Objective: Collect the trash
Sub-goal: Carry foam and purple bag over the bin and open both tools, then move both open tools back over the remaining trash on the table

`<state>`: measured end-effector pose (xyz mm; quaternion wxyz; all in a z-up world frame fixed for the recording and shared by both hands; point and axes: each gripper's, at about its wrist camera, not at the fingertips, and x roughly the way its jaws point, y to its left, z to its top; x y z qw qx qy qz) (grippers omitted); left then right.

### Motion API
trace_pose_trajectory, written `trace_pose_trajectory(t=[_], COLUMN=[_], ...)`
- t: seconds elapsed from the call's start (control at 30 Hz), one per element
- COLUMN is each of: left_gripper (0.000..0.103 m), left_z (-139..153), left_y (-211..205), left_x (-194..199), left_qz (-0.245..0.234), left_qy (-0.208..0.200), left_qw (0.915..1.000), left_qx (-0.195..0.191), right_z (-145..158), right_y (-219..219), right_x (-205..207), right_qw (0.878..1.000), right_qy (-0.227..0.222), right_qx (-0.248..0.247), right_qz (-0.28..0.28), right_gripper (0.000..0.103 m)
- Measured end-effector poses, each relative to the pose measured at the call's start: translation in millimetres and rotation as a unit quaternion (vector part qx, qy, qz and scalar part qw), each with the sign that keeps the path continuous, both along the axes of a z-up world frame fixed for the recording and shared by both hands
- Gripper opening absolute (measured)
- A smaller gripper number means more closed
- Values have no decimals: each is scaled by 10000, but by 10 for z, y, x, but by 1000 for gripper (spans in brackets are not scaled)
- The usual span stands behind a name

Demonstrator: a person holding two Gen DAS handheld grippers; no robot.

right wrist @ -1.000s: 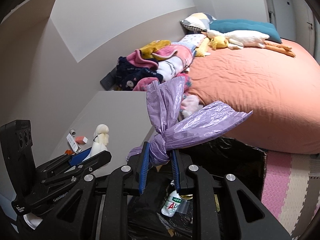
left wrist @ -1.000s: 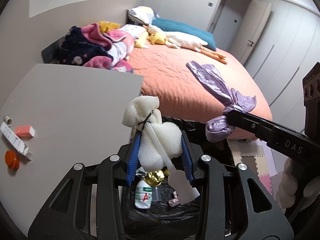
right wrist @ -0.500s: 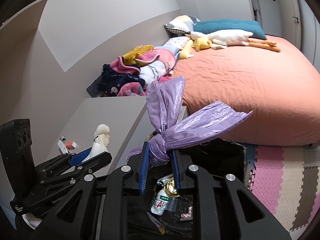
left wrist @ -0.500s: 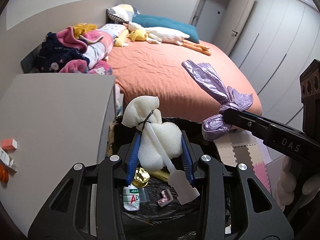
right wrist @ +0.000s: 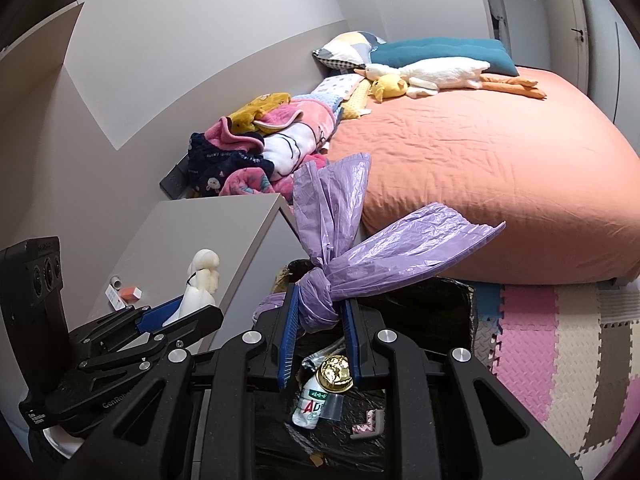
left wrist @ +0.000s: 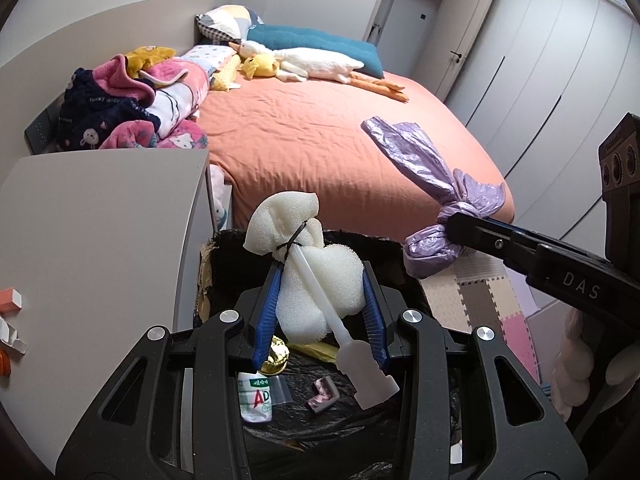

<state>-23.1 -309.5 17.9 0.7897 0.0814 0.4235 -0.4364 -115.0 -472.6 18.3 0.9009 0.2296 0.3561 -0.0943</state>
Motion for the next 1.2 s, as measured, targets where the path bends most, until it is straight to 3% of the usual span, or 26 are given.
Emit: trace_pose_trajectory(t=[0.07, 0.1, 0.13, 0.17, 0.2, 0.27, 0.37, 1.2], left_gripper=[44, 63, 73, 92, 96, 96, 96, 96], left_z=[-3, -3, 1, 6, 12, 20, 3, 33], left_y=[1, 8, 11, 22, 30, 42, 63, 350], left_x=[11, 18, 29, 46, 52, 56, 77, 128], left_qz=[-12, -18, -9, 50, 115, 202, 251, 519], left_qy=[30, 82, 132, 167, 143, 31, 26, -36], left_qw=[10000, 10000, 9999, 9998, 9998, 9997, 9995, 9986], left_qx=[9, 2, -7, 24, 51, 127, 178, 136], right_z=[17, 28, 45, 58, 84, 130, 166, 121], right_y=[2, 2, -5, -12, -16, -23, -57, 185], right_x=[-7, -9, -21, -31, -46, -83, -111, 85], right_qw=[10000, 10000, 10000, 10000, 9999, 9995, 9991, 9997], right_qy=[-19, -29, -48, -54, -75, -124, -228, -196], right_qx=[-4, 1, 26, 29, 1, -119, -82, -109], right_qz=[-7, -17, -25, -33, -76, -272, -358, -19], right_gripper=[23, 25, 28, 41, 58, 71, 74, 74])
